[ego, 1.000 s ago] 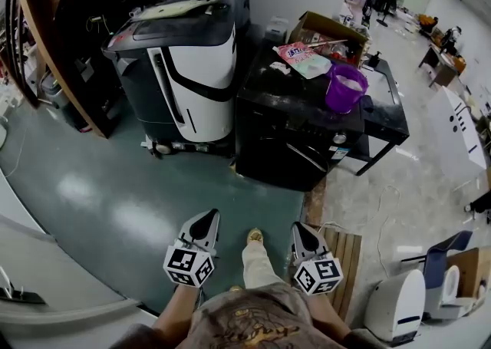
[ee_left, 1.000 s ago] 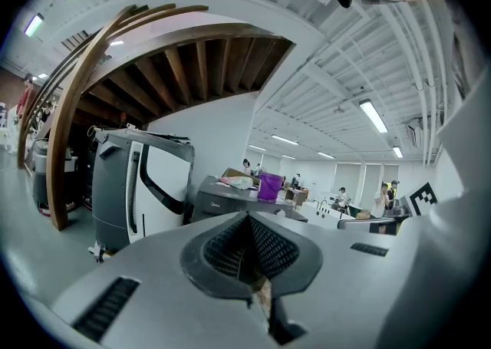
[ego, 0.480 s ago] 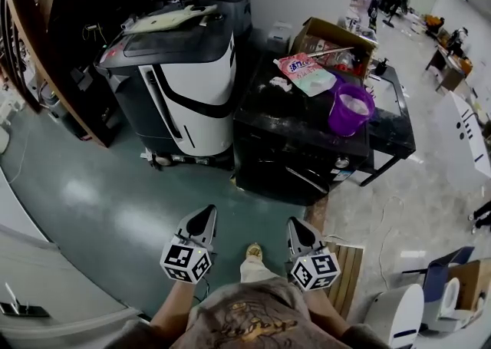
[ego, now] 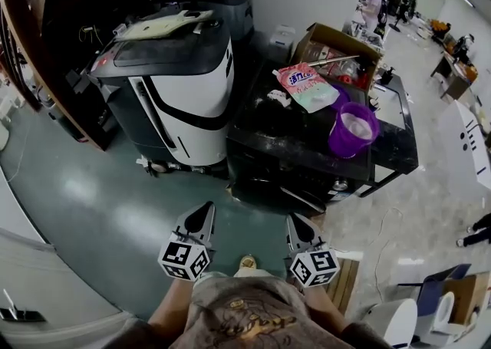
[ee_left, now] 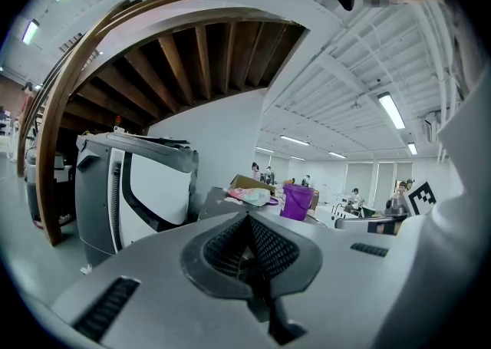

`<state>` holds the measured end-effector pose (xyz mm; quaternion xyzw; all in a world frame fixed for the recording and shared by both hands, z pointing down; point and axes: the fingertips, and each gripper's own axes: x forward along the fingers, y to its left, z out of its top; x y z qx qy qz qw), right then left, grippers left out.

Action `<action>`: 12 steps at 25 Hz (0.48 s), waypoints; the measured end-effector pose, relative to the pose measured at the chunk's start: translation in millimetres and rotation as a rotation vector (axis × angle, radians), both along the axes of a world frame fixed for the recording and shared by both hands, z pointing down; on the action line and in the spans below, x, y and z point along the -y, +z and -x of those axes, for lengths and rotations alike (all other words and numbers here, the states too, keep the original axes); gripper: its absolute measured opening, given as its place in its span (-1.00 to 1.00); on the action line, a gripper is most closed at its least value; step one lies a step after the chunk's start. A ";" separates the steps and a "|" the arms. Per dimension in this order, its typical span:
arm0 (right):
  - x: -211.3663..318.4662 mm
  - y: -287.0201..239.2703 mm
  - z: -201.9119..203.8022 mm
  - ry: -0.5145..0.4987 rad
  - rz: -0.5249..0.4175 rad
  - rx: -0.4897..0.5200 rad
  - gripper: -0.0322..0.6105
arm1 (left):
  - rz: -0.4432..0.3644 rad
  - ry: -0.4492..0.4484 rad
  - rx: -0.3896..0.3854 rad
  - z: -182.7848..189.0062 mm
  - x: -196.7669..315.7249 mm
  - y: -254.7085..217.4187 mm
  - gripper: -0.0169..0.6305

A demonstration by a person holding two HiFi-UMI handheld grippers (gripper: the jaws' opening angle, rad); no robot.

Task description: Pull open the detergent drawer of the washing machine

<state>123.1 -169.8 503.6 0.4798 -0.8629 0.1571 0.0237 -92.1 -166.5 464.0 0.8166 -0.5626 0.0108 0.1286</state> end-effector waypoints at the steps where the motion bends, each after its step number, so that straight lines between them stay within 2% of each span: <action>1: 6.0 0.7 -1.3 0.000 -0.001 -0.001 -0.89 | -0.001 0.000 0.001 -1.7 5.8 -0.2 -0.89; 12: 39.8 0.2 -10.0 0.036 0.000 0.007 -0.89 | -0.030 0.038 -0.004 -8.6 42.8 -6.8 -0.87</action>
